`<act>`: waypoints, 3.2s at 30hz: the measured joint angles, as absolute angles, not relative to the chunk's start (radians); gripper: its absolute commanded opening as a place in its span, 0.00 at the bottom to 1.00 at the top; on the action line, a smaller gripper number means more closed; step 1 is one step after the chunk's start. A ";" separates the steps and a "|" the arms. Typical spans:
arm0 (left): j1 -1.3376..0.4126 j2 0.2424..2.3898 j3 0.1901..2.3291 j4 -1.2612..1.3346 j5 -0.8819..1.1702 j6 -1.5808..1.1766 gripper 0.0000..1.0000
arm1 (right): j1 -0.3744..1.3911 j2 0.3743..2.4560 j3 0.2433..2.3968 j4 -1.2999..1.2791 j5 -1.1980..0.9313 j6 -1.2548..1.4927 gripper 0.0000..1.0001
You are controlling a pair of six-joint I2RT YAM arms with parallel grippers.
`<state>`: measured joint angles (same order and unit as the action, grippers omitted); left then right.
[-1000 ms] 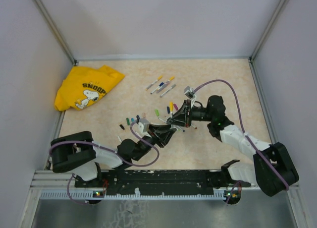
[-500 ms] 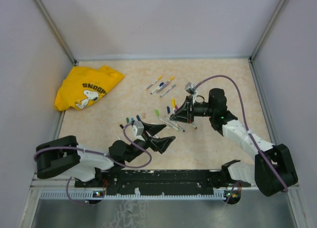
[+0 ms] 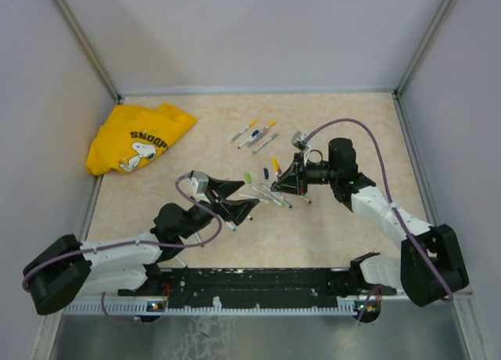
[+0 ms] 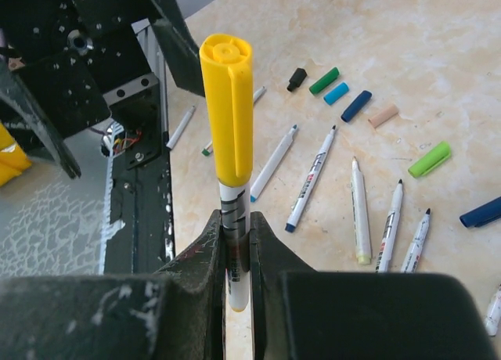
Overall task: Open the pen caps
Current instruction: Open the pen cap from the pen, then place the pen at the center of the board.
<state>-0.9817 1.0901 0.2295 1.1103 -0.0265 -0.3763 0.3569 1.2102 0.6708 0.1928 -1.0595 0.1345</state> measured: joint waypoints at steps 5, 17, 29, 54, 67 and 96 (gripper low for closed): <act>-0.884 1.037 0.229 1.054 0.080 -0.427 0.99 | 0.357 1.215 0.671 0.181 -1.060 0.122 0.00; -0.759 1.085 0.290 0.995 0.276 -0.516 0.99 | 0.357 1.232 0.676 0.167 -1.068 0.108 0.00; -0.743 1.261 0.450 1.010 0.329 -0.539 0.94 | 0.357 1.240 0.676 0.160 -1.087 0.104 0.00; -0.743 1.501 0.684 1.014 0.455 -0.613 0.01 | 0.357 1.260 0.689 0.147 -1.111 0.097 0.00; -0.722 1.432 0.693 0.912 0.375 -0.595 0.00 | 0.379 1.293 0.719 0.199 -1.074 0.090 0.00; -0.651 1.124 0.344 0.822 0.123 -0.463 0.00 | 0.342 1.454 0.953 -0.364 -0.320 -0.374 0.00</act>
<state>-0.6506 1.1236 0.3435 0.8215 0.1226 -0.4629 0.3416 1.4536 0.9527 -0.3645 -0.3202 -0.3737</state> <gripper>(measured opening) 0.048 0.080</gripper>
